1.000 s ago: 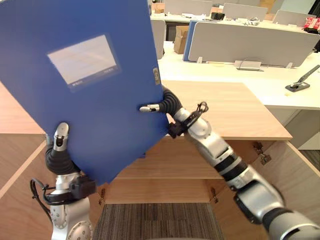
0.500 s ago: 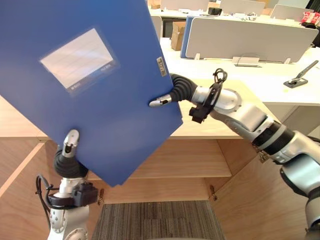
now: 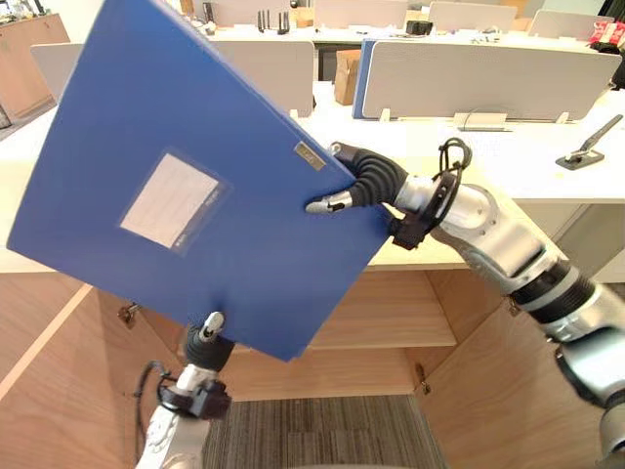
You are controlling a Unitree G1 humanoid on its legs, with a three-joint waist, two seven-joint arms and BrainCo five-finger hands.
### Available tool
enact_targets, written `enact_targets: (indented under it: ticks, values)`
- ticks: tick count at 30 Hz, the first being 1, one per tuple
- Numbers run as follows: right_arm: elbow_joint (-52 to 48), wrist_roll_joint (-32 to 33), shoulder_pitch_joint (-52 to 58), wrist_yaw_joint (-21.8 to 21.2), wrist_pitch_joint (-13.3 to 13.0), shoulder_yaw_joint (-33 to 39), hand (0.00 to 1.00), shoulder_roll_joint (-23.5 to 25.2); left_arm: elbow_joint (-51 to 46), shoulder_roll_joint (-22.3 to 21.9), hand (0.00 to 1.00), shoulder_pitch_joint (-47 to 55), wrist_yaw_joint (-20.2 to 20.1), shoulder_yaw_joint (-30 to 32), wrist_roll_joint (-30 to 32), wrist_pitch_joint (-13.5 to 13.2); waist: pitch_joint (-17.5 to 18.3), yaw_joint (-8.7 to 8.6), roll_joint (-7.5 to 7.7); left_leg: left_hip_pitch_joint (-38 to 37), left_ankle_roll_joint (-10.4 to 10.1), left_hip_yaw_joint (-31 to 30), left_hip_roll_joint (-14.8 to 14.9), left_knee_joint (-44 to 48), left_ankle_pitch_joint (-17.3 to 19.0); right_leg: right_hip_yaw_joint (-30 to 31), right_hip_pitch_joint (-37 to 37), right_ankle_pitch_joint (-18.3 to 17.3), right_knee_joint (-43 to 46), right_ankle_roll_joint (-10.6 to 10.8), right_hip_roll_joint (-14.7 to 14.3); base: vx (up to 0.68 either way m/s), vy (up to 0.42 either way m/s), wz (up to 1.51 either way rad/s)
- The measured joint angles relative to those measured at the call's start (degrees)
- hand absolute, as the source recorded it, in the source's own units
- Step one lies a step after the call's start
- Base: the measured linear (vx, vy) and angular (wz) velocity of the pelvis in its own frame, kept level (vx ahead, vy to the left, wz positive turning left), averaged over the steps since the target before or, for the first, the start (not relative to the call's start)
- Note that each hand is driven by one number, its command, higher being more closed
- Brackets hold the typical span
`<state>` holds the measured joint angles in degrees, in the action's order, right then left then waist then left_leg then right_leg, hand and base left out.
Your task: Walk over to the cabinet, pick up the folder, carry it to the office cabinet, place the folder inside the office cabinet, then close the office cabinet door
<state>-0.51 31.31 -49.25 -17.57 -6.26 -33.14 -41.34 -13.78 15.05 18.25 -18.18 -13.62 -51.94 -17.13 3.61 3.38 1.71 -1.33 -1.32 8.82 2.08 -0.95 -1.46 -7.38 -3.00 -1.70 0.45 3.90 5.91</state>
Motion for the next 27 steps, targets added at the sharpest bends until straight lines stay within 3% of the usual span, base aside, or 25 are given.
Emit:
enact_targets:
  ticks: [2,5,8,13,19,23,27]
  values:
    - [-0.30,-3.74,3.44,1.56,0.13,7.03,1.00,5.42,5.10,-3.90,0.00,-1.16,-0.99,2.19,-0.08,2.38,0.01,-0.24,-0.04,0.04,0.01,-0.04,0.05,0.02,-0.01,0.01,0.02,0.01,0.00,0.00,-0.06,0.00,0.000,0.00]
    - [-6.09,-11.70,8.00,9.50,-0.52,22.16,1.00,18.86,17.44,-10.20,0.00,-0.78,1.01,7.15,0.35,7.28,0.06,-0.80,-0.23,0.04,0.02,-0.05,0.07,0.01,0.01,0.13,0.05,0.00,-0.04,0.00,-0.08,0.00,0.000,0.00]
    - [-10.45,-19.32,10.63,13.89,-2.12,25.68,1.00,23.65,22.12,-11.66,0.00,0.52,2.34,10.43,1.02,8.71,0.08,-0.87,-0.25,-0.05,0.04,-0.05,0.07,0.01,0.01,0.10,-0.04,0.00,-0.06,0.00,-0.07,0.00,0.000,0.00]
    - [-13.29,-32.27,18.96,15.32,-2.21,21.39,1.00,28.18,30.14,-12.76,0.00,1.80,3.07,12.92,3.27,10.33,0.12,-0.81,-0.15,-1.04,0.23,-0.03,0.06,-0.39,-0.09,0.04,-0.82,0.00,-0.10,0.00,-0.07,-0.01,0.006,0.00]
    - [-15.21,-37.36,21.51,15.52,-1.83,19.23,1.00,30.99,44.70,-13.68,0.00,3.11,3.56,15.61,8.06,12.40,0.18,-0.86,0.43,-1.88,0.49,0.14,0.00,-1.82,-0.64,0.07,-0.98,0.02,-0.37,0.03,-0.13,-0.01,0.007,-0.01]
    - [-15.81,-41.07,22.58,16.04,-2.94,14.64,1.00,30.48,52.46,-12.31,0.00,2.68,4.66,17.09,12.45,12.36,0.33,-1.10,0.67,-1.87,0.48,0.19,0.18,-1.84,-0.64,0.10,-1.49,0.36,-1.43,-0.08,-0.36,0.00,0.000,0.00]
    - [-14.90,-45.99,27.46,12.24,-5.06,3.40,1.00,26.18,59.32,-10.38,0.00,2.45,5.36,19.42,16.03,12.12,0.15,-1.33,1.05,-1.88,0.47,0.18,0.43,-1.84,-0.63,0.29,-1.79,0.56,-2.03,-0.19,-0.67,0.00,0.000,0.00]
